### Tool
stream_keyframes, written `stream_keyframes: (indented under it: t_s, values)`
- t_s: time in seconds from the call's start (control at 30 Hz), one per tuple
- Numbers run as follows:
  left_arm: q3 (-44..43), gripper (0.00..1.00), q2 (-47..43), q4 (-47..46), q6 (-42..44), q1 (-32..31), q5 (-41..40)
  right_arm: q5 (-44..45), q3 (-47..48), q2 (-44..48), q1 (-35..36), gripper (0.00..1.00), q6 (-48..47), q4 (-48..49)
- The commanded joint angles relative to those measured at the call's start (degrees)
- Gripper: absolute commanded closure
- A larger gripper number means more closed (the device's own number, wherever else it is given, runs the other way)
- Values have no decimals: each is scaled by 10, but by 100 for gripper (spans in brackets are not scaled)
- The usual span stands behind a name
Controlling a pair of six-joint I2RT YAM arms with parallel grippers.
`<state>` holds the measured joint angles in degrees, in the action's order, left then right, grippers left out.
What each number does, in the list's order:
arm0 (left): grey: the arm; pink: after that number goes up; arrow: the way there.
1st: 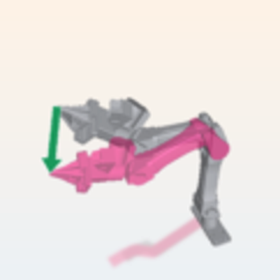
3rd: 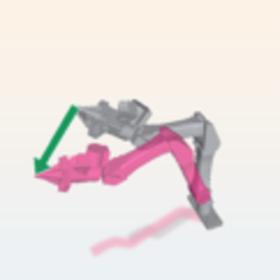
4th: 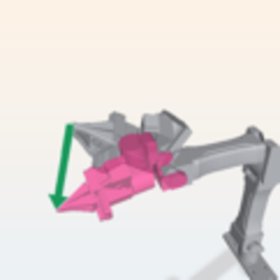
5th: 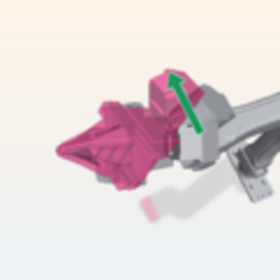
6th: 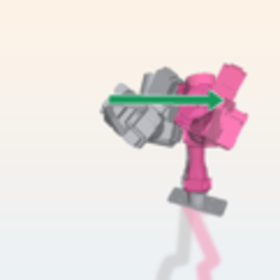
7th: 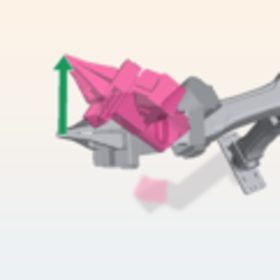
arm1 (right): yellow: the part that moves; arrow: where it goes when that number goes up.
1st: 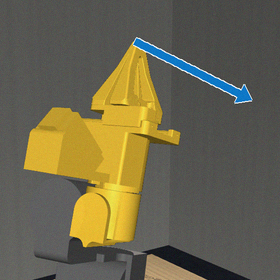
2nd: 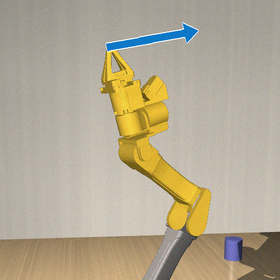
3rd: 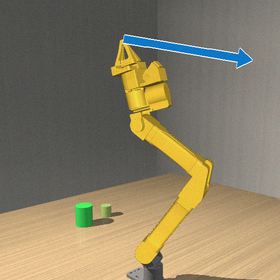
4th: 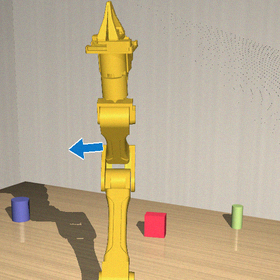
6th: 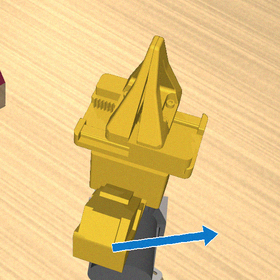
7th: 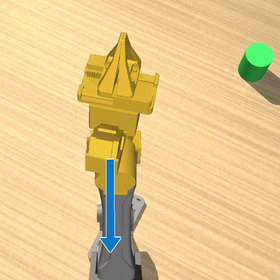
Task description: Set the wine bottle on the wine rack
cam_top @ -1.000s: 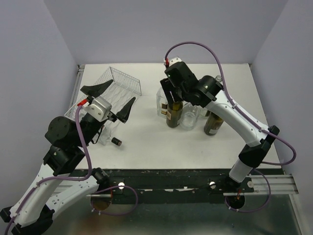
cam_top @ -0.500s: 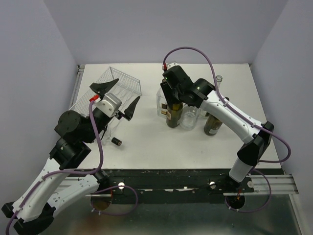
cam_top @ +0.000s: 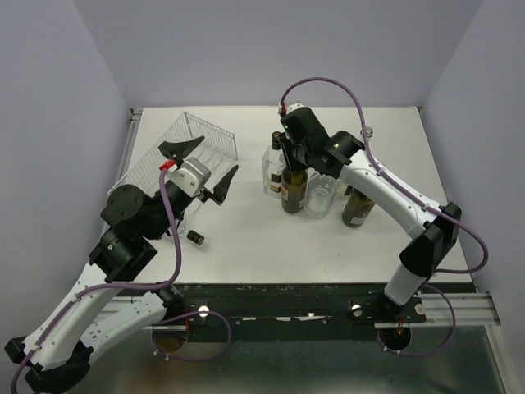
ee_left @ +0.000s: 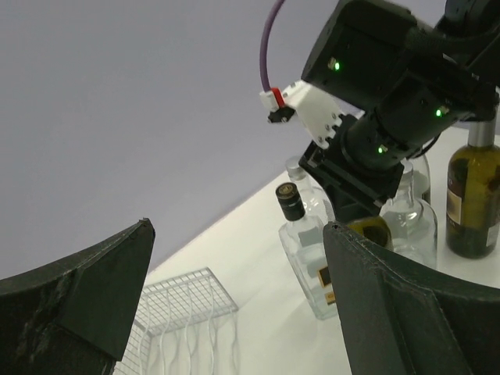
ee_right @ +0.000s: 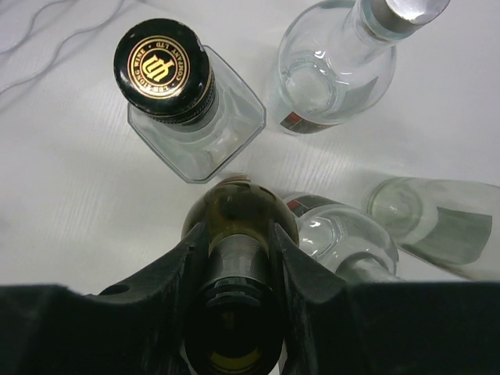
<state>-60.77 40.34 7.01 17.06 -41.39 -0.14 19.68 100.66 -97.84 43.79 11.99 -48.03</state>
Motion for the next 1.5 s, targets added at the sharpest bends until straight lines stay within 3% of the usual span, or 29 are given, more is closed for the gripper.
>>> stream_keyframes:
  t_s: [0.0,0.67,1.07,1.37,1.47]
  values:
    - [35,1,8,1,-29,-2,24,-38,10,55,-2,100,-4,-5]
    - [183,1,13,-67,-96,-2,196,-309,139,154,-1,100,93,-60]
    - [170,1,66,-30,-128,-2,270,-422,36,229,0,100,89,68]
    - [155,1,77,15,-99,-2,279,-434,12,249,0,100,81,113]
    - [149,12,84,34,-85,0,278,-432,3,254,1,99,86,123]
